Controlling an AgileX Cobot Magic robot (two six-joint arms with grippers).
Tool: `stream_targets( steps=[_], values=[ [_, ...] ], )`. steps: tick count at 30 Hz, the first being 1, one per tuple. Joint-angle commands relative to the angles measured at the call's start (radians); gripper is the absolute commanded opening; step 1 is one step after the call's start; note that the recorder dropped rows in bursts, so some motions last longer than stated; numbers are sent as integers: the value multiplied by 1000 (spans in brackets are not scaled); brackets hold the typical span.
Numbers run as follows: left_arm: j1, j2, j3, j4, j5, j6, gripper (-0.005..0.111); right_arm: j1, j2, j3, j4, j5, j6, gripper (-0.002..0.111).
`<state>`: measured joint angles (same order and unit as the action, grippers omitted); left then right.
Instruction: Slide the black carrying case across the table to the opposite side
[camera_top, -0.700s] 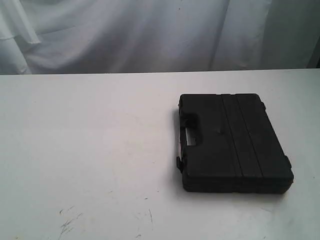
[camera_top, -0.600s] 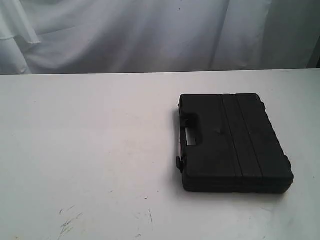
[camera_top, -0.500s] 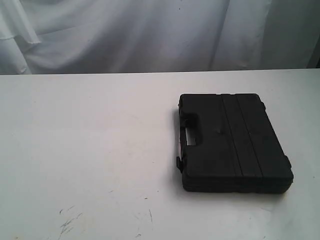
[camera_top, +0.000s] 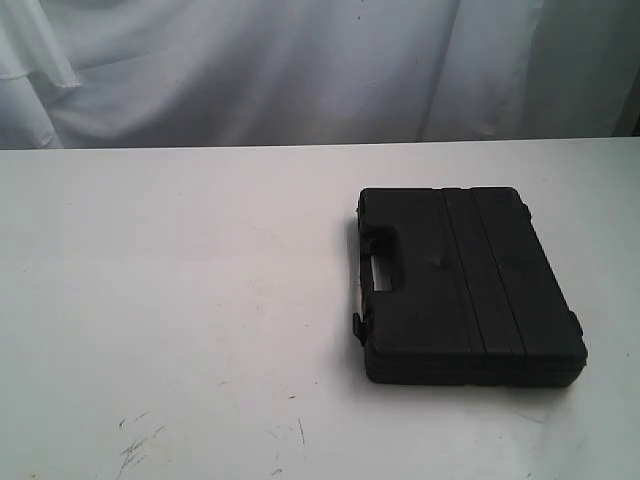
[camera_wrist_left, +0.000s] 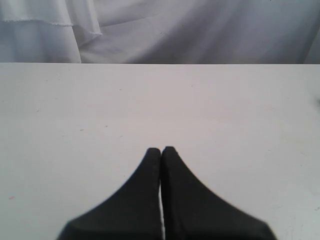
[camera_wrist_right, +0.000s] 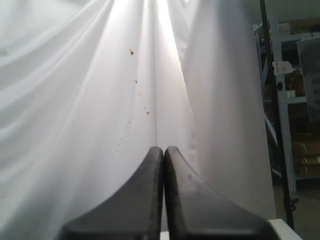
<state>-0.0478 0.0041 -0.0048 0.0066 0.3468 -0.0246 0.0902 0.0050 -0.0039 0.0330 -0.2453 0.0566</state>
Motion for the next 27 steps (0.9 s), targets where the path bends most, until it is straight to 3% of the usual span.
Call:
stream_targets(
  steps=[1, 5, 11, 18, 21, 27],
  values=[
    [3, -4, 5, -1, -6, -1, 0, -3, -5, 4, 2, -168, -4, 0],
    [3, -4, 5, -1, -6, -1, 0, -3, -5, 2, 40, -282, -4, 0],
    [3, -4, 5, -1, -6, -1, 0, -3, 49, -158, 65, -211, -19, 0],
    [3, -4, 5, -1, -6, -1, 0, -3, 327, -446, 61, -79, -1, 0],
    [3, -4, 5, -1, -6, -1, 0, -3, 470, -568, 61, 37, 11, 0],
    [3, -4, 5, -1, -6, -1, 0, 23, 773, -764, 61, 434, 44, 0]
  ],
)
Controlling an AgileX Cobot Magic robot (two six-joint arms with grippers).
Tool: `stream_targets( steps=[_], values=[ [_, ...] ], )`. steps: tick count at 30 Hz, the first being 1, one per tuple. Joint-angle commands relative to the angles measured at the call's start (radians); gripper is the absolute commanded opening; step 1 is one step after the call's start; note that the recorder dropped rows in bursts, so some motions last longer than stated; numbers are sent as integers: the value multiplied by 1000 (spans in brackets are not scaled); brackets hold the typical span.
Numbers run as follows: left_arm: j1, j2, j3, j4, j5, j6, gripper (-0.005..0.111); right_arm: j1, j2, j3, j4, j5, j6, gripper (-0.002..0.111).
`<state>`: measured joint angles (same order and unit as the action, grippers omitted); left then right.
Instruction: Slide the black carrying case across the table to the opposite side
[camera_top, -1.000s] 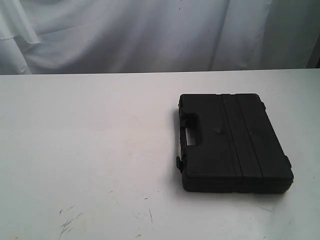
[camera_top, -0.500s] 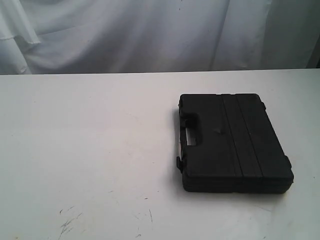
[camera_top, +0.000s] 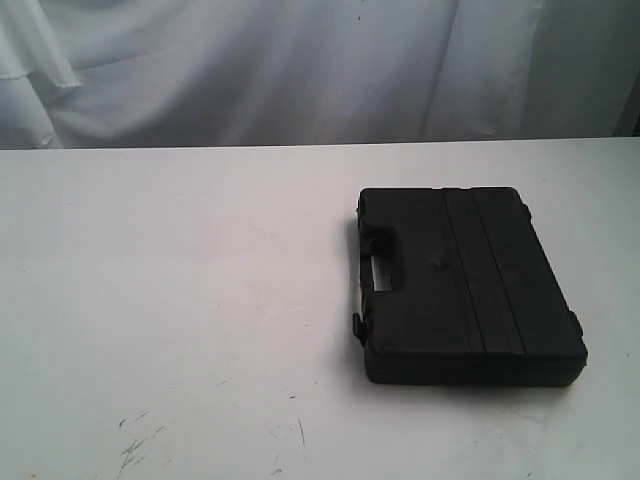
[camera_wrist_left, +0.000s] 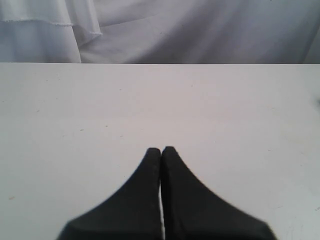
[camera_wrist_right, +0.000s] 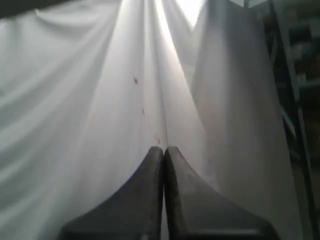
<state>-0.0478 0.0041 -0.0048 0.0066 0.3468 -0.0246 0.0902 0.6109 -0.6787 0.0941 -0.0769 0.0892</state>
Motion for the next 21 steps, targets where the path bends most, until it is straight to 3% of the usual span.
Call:
stream_targets(
  steps=[1, 10, 17, 21],
  values=[
    [3, -4, 5, -1, -6, -1, 0, 35, 219, -105, -1, 332, 11, 0],
    [3, -4, 5, -1, -6, -1, 0, 110, 518, -117, 27, 752, 8, 0],
    [3, -4, 5, -1, -6, -1, 0, 110, 577, -117, 54, 777, 11, 0],
    [3, -4, 5, -1, -6, -1, 0, 110, 577, -117, 148, 736, -89, 0]
  ],
)
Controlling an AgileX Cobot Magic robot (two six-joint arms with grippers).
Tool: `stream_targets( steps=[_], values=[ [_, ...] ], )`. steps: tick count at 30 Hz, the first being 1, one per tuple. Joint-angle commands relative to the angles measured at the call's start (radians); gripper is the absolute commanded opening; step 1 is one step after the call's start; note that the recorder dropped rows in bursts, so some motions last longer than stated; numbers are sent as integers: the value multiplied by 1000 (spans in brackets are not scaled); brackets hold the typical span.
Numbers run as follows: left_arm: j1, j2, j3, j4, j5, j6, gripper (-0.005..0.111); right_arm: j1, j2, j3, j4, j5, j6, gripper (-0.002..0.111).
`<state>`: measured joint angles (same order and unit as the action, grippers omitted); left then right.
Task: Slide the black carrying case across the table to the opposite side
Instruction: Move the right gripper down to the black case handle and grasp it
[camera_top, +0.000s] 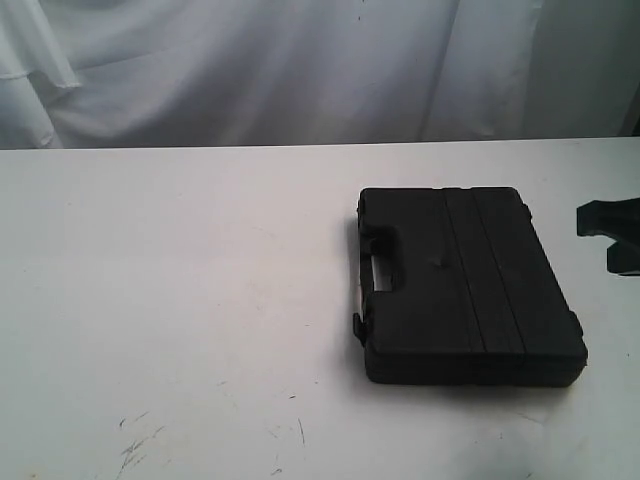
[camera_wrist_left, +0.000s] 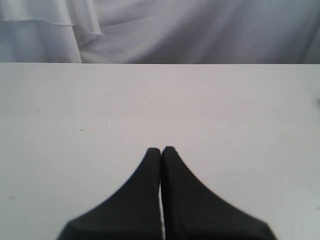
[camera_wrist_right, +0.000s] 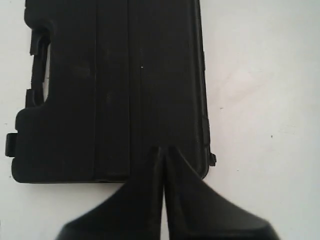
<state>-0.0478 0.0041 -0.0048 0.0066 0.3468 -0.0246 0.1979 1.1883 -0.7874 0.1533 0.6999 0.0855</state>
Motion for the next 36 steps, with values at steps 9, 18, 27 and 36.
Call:
stream_targets(
  steps=[9, 18, 27, 36],
  values=[
    [3, -4, 5, -1, -6, -1, 0, 95, 117, -209, 184, 2, -78, 0],
    [3, -4, 5, -1, -6, -1, 0, 281, 388, -517, 50, 203, 89, 0],
    [3, -4, 5, -1, -6, -1, 0, 423, 678, -768, -80, 327, 305, 0],
    [3, -4, 5, -1, -6, -1, 0, 471, 871, -913, -198, 389, 474, 0]
  ],
)
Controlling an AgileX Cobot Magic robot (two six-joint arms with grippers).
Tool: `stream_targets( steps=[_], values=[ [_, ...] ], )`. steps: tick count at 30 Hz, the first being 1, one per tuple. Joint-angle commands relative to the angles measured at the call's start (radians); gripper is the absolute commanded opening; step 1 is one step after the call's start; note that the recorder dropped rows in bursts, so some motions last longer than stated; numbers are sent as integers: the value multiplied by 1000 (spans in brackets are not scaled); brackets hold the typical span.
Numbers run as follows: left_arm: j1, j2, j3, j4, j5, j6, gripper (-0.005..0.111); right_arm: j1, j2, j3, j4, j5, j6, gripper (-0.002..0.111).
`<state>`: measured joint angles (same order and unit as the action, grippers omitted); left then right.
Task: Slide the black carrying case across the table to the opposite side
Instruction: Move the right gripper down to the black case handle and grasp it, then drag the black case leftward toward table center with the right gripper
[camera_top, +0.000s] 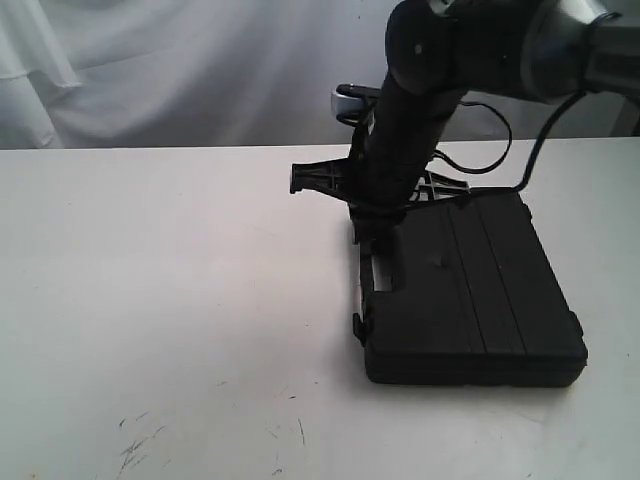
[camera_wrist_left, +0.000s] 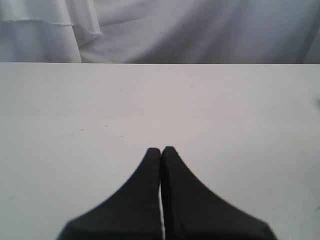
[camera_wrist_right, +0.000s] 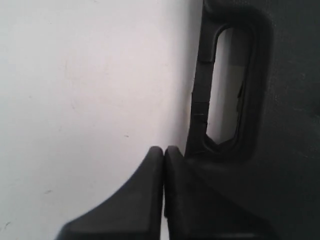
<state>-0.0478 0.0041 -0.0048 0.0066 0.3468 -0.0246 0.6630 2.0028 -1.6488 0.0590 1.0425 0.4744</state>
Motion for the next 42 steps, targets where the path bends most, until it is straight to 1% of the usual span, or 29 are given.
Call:
stream_targets(
  steps=[1, 4, 8, 9, 10, 18, 31, 34, 36, 37, 39, 42],
  values=[
    [3, -4, 5, -1, -6, -1, 0, 8, 74, -59, -124, 56, 110, 1],
    [3, -4, 5, -1, -6, -1, 0, 11, 107, -70, -129, 54, 124, 10],
    [3, -4, 5, -1, -6, -1, 0, 15, 122, -70, -118, 7, 117, 27],
    [3, -4, 5, -1, -6, -1, 0, 15, 123, -70, -120, -14, 117, 34],
    [3, -4, 5, -1, -6, -1, 0, 15, 123, -70, -120, -20, 117, 35],
    [3, -4, 5, -1, -6, -1, 0, 15, 194, -70, -120, -57, 136, 35],
    [3, -4, 5, -1, -6, -1, 0, 15, 256, -70, -124, -35, 147, 35],
    [3, -4, 5, -1, -6, -1, 0, 15, 256, -73, -119, -30, 147, 27],
    [3, -4, 5, -1, -6, -1, 0, 15, 256, -72, -119, -18, 147, 17],
    [3, -4, 5, -1, -6, -1, 0, 15, 256, -72, -117, -12, 147, 9],
    [3, -4, 5, -1, -6, -1, 0, 15, 256, -72, -112, -3, 146, 0],
    [3, -4, 5, -1, -6, -1, 0, 25, 256, -72, -101, 6, 143, 0]
  ],
)
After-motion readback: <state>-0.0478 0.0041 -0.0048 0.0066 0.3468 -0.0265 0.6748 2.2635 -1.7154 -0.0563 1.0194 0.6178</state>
